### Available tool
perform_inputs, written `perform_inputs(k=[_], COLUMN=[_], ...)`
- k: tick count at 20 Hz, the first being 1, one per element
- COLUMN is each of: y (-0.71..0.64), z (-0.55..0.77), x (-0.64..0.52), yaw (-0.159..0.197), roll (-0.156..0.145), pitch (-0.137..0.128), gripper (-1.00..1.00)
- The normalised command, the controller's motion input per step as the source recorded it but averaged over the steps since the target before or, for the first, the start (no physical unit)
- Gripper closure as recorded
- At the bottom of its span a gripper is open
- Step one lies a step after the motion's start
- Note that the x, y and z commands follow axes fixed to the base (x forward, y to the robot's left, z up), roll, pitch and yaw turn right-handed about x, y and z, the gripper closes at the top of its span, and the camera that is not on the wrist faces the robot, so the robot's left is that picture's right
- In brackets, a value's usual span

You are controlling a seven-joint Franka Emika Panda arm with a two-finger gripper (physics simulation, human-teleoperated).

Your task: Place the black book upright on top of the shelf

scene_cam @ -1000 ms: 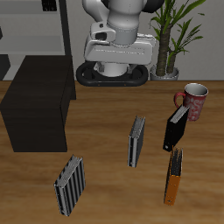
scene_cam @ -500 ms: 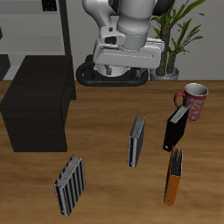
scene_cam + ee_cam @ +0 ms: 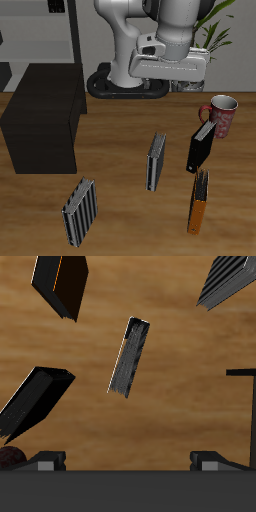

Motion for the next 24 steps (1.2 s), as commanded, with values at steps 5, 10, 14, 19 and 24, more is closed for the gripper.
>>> perform_inputs(k=[5, 10, 14, 19, 24], y=[0.64, 0.66, 0.48, 0.24, 0.2], z=[-0.14, -0.26, -0.17, -0.17, -0.27], x=[-0.02, 0.01, -0.01, -0.05, 0.06], yaw=[-0.016, -0.025, -0.057, -0.037, 0.001], roll=[0.01, 0.011, 0.027, 0.006, 0.022], pitch=[-0.053, -0.007, -0.015, -0.042, 0.003], gripper=[-1.0, -1.0, -1.0, -1.0, -1.0])
